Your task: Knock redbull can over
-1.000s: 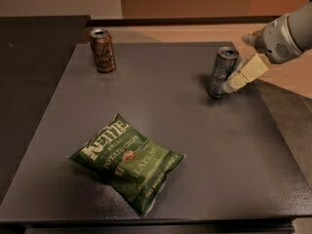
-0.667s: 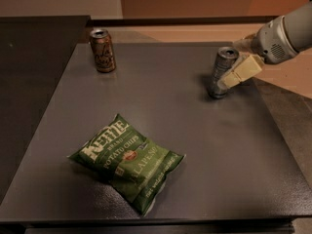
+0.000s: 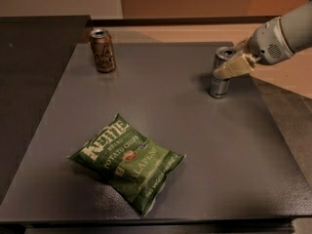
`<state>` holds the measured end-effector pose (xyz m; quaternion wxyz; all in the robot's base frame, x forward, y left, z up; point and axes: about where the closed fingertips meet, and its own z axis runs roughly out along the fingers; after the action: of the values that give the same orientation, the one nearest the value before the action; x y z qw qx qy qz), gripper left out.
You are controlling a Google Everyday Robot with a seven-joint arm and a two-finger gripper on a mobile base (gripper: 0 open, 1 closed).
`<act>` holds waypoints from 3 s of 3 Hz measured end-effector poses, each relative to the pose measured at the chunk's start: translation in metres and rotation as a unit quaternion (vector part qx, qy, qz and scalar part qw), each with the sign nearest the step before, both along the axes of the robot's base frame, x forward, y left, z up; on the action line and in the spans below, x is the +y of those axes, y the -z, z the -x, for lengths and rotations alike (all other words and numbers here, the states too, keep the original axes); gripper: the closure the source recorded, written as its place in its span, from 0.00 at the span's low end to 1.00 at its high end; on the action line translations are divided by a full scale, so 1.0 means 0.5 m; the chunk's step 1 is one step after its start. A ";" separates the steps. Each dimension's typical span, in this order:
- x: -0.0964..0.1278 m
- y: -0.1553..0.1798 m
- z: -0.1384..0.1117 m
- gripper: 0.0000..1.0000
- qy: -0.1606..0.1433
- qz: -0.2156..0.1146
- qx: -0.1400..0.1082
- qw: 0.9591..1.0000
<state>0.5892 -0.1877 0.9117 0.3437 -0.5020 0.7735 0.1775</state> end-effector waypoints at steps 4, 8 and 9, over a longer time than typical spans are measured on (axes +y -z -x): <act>-0.004 -0.085 0.143 1.00 -0.071 0.222 0.073 0.970; 0.011 0.060 0.224 0.60 -0.149 0.330 0.148 0.920; 0.016 0.059 0.212 0.36 -0.145 0.328 0.136 0.924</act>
Offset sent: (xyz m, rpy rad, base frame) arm -0.0549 -0.0049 0.0567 -0.3645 0.0756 0.0909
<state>0.4831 -0.1797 0.8819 0.0221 -0.6640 0.7468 0.0283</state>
